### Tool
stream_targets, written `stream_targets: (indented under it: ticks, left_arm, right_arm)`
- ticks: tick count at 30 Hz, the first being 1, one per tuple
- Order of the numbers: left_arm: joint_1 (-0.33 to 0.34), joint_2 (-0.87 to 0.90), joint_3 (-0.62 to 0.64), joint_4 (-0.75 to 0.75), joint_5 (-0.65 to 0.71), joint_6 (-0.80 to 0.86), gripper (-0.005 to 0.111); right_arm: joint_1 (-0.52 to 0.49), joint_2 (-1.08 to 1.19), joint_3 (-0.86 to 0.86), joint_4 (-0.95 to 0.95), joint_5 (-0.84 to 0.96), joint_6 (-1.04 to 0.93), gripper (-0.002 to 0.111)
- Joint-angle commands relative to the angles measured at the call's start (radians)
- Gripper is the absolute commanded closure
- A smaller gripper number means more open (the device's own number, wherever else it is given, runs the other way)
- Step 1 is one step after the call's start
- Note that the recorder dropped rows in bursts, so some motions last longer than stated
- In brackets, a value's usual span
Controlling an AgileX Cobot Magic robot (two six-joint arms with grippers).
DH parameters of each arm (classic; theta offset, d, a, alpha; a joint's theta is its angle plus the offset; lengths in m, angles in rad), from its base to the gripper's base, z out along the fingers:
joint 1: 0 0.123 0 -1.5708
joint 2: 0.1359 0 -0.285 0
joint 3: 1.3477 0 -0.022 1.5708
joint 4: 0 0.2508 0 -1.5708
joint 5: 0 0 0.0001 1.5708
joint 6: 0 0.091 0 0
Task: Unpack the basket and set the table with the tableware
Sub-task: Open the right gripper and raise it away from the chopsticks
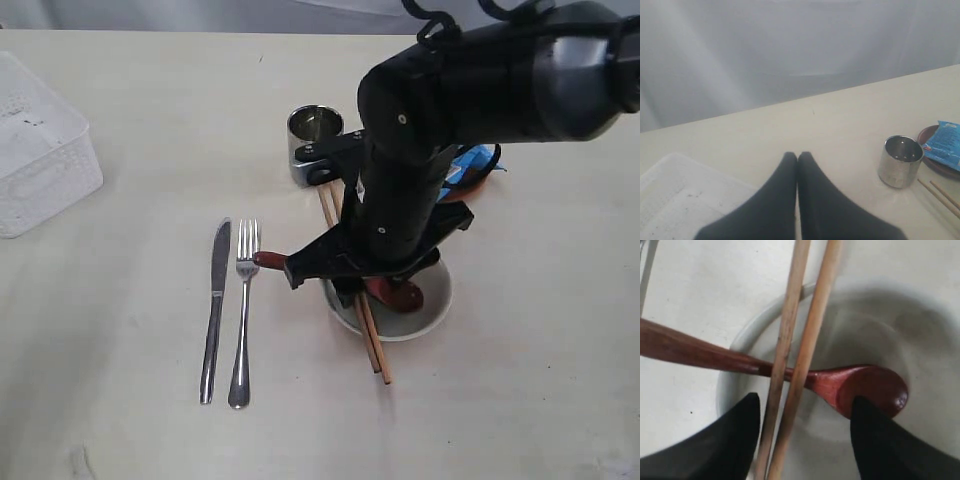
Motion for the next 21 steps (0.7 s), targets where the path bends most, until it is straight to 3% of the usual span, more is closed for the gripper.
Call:
stream_targets:
  ticks: [1,8,10,12,16,21]
  left_arm:
    - [0.002,-0.005,0.005,0.003,-0.002,0.0,0.106]
    - [0.002,-0.005,0.005,0.003,0.001,0.0,0.106]
    - [0.002,-0.005,0.005,0.003,0.004,0.0,0.106]
    - [0.002,-0.005,0.005,0.003,0.004,0.0,0.106]
    - [0.002,-0.005,0.005,0.003,0.022,0.0,0.106]
    - [0.002,-0.005,0.005,0.003,0.041,0.011,0.106]
  right_arm:
    - [0.003,-0.059,0.0,-0.012,-0.003,-0.004,0.056]
    - [0.003,-0.133,-0.013,-0.012,0.03,0.02,0.056]
    - [-0.04,-0.127,-0.11,-0.012,0.211,-0.023,0.056]
    - [-0.089,-0.127,-0.156,0.019,0.257,-0.068,0.056]
    - [-0.171,-0.122,-0.106,0.263,0.224,-0.281,0.056]
    - [-0.164,-0.12,-0.056,0.279,0.118,-0.314,0.056]
